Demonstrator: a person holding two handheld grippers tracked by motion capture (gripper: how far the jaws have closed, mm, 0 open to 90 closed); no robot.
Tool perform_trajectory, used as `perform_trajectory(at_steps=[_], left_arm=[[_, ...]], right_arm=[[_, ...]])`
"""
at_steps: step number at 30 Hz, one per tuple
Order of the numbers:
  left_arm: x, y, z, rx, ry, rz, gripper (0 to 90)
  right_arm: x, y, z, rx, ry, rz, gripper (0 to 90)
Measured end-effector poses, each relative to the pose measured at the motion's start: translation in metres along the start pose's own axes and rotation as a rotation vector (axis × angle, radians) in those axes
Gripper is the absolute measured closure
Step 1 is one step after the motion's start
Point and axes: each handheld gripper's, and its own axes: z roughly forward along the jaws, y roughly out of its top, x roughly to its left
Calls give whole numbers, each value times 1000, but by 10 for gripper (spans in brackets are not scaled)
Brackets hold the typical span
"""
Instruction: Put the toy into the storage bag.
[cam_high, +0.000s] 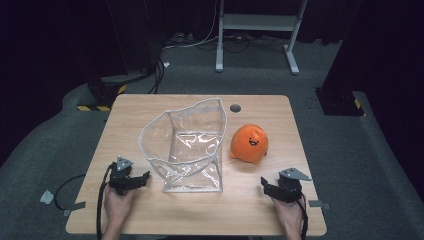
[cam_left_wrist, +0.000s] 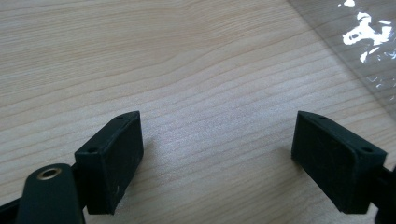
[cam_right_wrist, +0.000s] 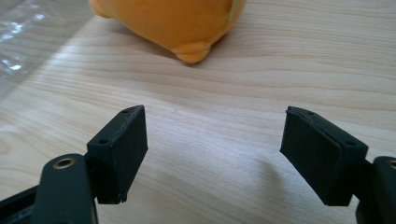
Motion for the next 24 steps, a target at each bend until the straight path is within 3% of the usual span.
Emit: perform_trajectory(at_steps=[16, 24], left_arm=[[0, 0, 0, -1, 1, -1, 170], [0, 0, 0, -1, 0, 0, 170]], right_arm=[[7, -1, -6, -29, 52, 45, 223], [9, 6, -9, -51, 56, 37, 221]])
